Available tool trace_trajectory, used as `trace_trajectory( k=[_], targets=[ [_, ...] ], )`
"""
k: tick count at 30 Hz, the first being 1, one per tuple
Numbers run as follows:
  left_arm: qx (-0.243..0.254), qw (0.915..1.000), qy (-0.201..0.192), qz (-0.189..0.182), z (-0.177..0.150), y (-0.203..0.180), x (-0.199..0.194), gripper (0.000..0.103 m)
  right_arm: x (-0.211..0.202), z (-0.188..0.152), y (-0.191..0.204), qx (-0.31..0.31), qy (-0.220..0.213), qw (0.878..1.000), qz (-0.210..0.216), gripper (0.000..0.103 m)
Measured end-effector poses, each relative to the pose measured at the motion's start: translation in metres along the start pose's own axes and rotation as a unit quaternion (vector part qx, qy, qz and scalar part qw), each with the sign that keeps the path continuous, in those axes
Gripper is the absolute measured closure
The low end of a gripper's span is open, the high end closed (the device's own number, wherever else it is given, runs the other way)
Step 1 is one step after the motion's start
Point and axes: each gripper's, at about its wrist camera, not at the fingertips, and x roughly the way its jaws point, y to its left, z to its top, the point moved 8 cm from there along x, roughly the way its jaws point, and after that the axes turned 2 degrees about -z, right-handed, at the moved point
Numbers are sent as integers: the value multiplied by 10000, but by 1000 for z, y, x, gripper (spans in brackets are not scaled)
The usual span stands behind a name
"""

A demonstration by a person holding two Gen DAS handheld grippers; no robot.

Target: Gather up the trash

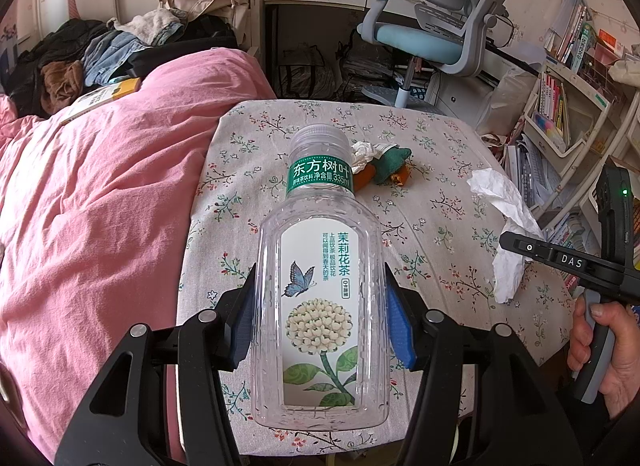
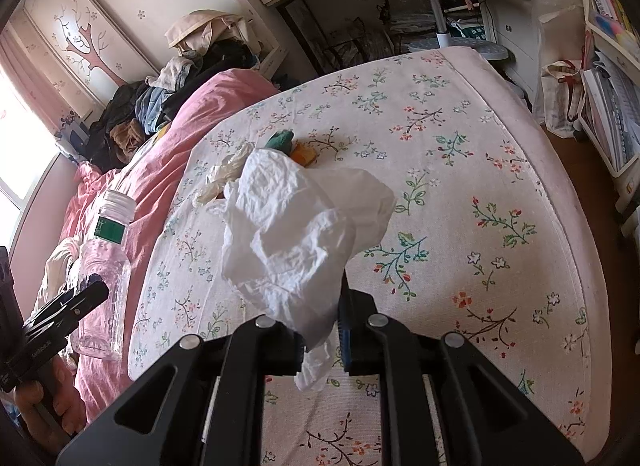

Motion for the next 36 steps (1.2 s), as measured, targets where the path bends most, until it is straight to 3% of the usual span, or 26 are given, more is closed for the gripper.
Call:
trace_trajectory(
  k=[36],
  targets=[
    [3,10000,-6,-4,0,-1,0,50,-2,-2,6,-37,-3,10000,1,88]
  ],
)
